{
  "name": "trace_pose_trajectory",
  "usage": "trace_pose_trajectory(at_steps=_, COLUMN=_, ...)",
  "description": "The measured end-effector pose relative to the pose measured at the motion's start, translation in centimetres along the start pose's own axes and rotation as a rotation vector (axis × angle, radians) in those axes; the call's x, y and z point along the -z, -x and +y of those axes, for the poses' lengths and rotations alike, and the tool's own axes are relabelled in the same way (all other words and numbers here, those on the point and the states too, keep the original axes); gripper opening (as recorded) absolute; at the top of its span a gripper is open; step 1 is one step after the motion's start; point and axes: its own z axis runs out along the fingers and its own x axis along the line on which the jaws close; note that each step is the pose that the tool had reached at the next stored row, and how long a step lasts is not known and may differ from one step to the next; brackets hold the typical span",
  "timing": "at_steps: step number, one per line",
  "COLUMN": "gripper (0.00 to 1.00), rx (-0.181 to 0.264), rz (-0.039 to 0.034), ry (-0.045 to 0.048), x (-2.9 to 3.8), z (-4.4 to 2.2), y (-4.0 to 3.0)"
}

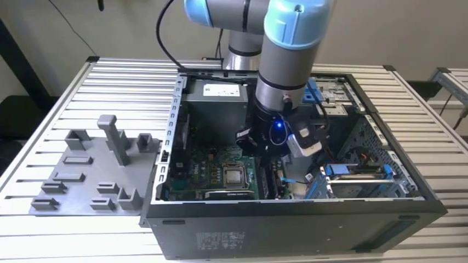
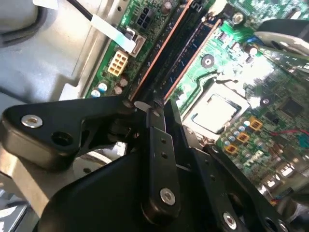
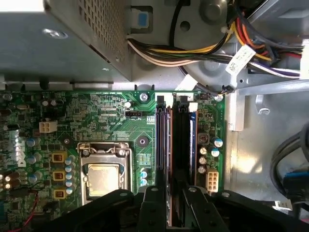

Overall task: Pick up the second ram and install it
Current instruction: 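Insert the second ram into the second slot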

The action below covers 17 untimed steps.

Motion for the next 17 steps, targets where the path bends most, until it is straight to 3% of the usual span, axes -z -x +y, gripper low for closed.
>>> trace_pose_trajectory(at_steps=8, gripper=0.22, rx=0.000, rz=0.0021, ry=0.0001, x=3.56, z=-0.05, y=0.06)
trace_pose_trajectory(at_steps=13, gripper=0.22, rx=0.000, rz=0.0029, ry=0.0005, x=3.66, z=-0.06, y=0.06)
trace_pose_trajectory(at_steps=17, gripper=0.11, rx=0.000, rz=0.0029, ry=0.0004, x=3.67, z=-0.06, y=0.06)
